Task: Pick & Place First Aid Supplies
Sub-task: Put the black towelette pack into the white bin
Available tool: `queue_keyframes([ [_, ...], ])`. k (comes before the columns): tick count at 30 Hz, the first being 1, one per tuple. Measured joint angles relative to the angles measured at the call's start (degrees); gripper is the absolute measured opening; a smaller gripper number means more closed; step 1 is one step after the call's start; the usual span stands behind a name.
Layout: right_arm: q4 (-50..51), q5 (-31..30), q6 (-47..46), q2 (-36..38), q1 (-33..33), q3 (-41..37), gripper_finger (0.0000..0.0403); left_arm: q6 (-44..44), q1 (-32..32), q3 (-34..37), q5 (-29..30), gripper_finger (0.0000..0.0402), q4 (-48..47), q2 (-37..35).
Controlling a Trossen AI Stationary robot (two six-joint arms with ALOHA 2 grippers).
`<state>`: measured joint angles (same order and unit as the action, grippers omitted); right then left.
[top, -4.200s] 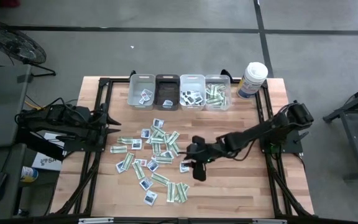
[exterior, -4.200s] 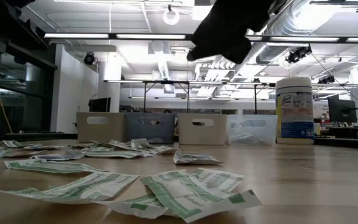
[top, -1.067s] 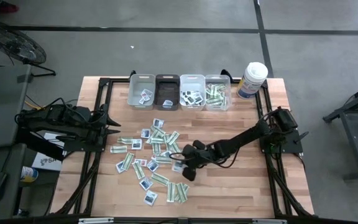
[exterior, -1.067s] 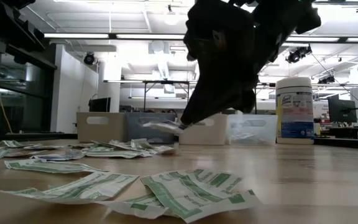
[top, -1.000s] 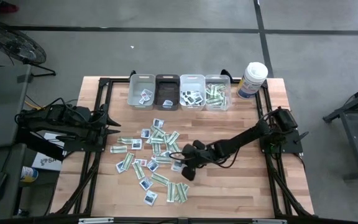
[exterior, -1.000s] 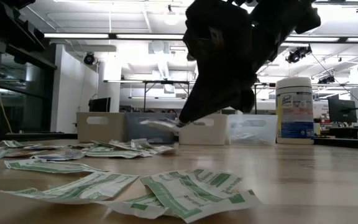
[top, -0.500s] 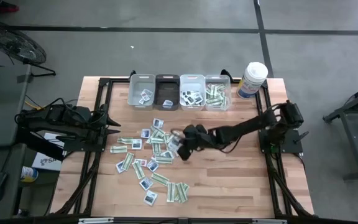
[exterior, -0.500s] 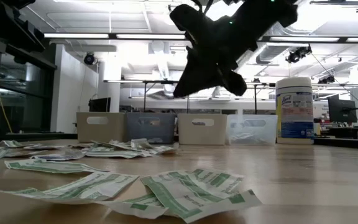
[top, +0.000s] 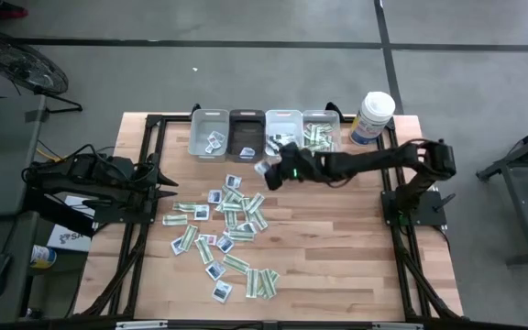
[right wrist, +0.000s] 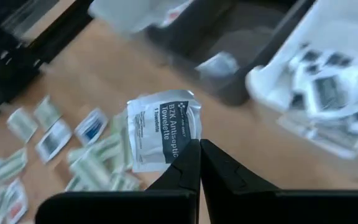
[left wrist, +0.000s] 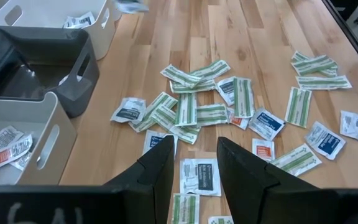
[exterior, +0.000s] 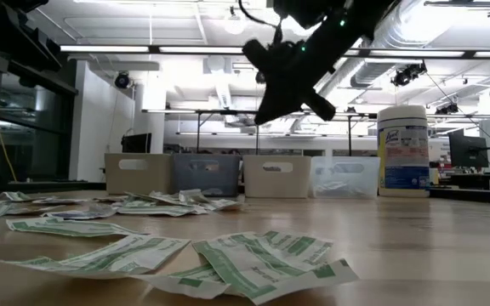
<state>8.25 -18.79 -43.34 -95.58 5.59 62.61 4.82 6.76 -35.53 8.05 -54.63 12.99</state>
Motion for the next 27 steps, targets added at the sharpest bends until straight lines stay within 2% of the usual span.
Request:
queue_keyframes([
  [10,0.4,0.1,1.3,0.0,9.0,0.0,0.0,0.0,0.0,0.0,0.4,0.0119,0.0,0.0],
  [15,5.1,0.1,1.4,0.0,12.3,0.0,0.0,0.0,0.0,0.0,0.5,0.0119,0.0,0.0],
  [20,9.0,0.1,1.9,0.0,14.4,0.0,0.0,0.0,0.0,0.0,0.5,0.0119,0.0,0.0],
  [27,9.1,0.0,4.5,0.0,14.8,0.0,0.0,0.0,0.0,0.0,0.5,0.0119,0.0,0.0],
])
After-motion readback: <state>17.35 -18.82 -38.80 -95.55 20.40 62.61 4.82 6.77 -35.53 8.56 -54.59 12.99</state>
